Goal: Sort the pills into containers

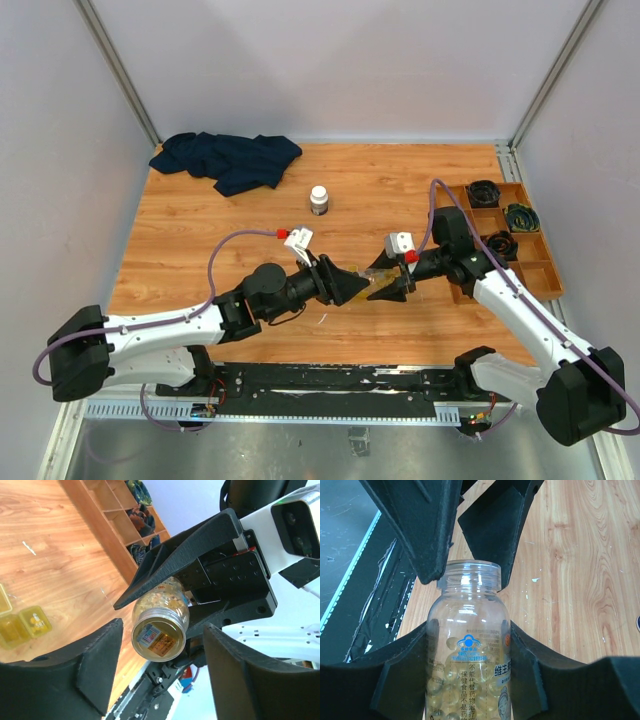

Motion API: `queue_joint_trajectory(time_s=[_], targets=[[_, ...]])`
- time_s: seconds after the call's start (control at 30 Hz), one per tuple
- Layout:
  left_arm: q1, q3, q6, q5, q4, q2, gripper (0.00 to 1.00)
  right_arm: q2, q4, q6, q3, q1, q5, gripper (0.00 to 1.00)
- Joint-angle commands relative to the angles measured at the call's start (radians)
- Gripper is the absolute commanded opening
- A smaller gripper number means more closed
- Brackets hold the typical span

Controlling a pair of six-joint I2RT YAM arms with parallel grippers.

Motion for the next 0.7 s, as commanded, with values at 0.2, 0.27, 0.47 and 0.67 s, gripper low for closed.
queue_joint_trajectory(time_s=[0.2,0.27,0.47,0.67], targets=[[-0.01,-0.016,0.009,-0.081,-0.013,-0.079,0.98,0.001,0.003,-0.017,0.023,-0.007,-0.009,0.01],[-0.01,-0.028,0.011,-0.088,-0.014,-0.09,0.99,0.002,0.003,-0.017,0.022,-0.007,-0.012,0.01],[-0.009,-0.077,0.088,-0.069,0.039,-0.123,0.99,0.002,0.003,-0.017,0.022,-0.007,-0.011,0.01],[-0.008,-0.161,0.302,-0.005,0.162,-0.16,0.99,0.004,0.003,-0.017,0.022,-0.007,-0.013,0.01]])
